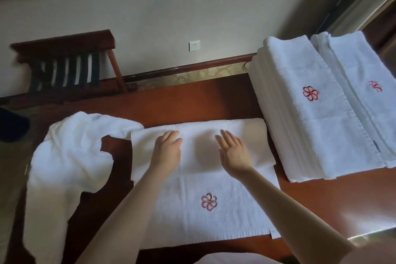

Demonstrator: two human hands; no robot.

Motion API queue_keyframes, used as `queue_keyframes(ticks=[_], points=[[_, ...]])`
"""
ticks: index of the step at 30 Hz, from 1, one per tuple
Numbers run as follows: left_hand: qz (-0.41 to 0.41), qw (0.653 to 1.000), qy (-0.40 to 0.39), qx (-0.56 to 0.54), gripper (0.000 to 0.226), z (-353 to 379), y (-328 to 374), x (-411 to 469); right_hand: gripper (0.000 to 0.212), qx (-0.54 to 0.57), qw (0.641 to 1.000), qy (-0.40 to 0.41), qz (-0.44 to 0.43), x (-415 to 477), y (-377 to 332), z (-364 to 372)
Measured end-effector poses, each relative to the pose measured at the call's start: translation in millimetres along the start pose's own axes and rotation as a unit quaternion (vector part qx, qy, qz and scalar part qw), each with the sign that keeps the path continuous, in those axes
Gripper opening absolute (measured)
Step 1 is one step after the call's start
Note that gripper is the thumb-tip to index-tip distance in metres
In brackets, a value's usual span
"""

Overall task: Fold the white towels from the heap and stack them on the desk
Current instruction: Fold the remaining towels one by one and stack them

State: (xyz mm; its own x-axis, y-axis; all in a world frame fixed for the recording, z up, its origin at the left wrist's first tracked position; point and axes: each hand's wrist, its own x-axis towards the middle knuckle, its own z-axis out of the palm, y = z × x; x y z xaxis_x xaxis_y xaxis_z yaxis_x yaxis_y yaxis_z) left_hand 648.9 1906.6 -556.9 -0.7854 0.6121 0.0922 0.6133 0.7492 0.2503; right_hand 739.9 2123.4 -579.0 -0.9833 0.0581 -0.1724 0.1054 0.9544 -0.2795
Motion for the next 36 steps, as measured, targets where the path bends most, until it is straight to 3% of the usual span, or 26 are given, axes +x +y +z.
queue_keyframes(ticks=[2, 7, 11, 15, 20, 22, 26, 31, 36], points=[[0.006, 1.000, -0.024, -0.019, 0.036, 16, 1, 11, 0.053, 0.039, 0.999, 0.003, -0.013, 11, -10, 12], [-0.096, 0.969, -0.224, 0.024, 0.057, 58, -18, 1, 0.057, 0.011, 0.999, -0.037, -0.003, 28, 8, 34], [-0.089, 0.957, -0.268, 0.059, 0.059, 63, -26, -1, 0.062, -0.038, 0.998, -0.021, 0.040, 36, 53, 31], [-0.090, 0.956, -0.269, 0.081, 0.066, 60, -21, -3, 0.063, -0.037, 0.991, 0.042, 0.118, 35, 95, 20], [-0.083, 0.957, -0.264, 0.083, 0.070, 58, -19, -2, 0.063, -0.042, 0.989, 0.016, 0.141, 38, 88, 20], [-0.084, 0.973, -0.208, 0.052, 0.070, 53, -11, -1, 0.063, -0.007, 0.992, 0.025, 0.121, 36, 72, 19], [-0.051, 0.993, -0.105, 0.025, 0.056, 52, 3, -2, 0.061, 0.040, 0.998, 0.038, 0.000, 28, 17, 25], [-0.058, 0.993, -0.079, 0.058, 0.056, 55, -24, -20, 0.060, -0.021, 0.999, -0.041, -0.008, 31, -7, 49], [-0.100, 0.988, -0.071, 0.097, 0.059, 49, -69, -34, 0.061, -0.045, 0.999, -0.029, 0.002, 31, -8, 54]])
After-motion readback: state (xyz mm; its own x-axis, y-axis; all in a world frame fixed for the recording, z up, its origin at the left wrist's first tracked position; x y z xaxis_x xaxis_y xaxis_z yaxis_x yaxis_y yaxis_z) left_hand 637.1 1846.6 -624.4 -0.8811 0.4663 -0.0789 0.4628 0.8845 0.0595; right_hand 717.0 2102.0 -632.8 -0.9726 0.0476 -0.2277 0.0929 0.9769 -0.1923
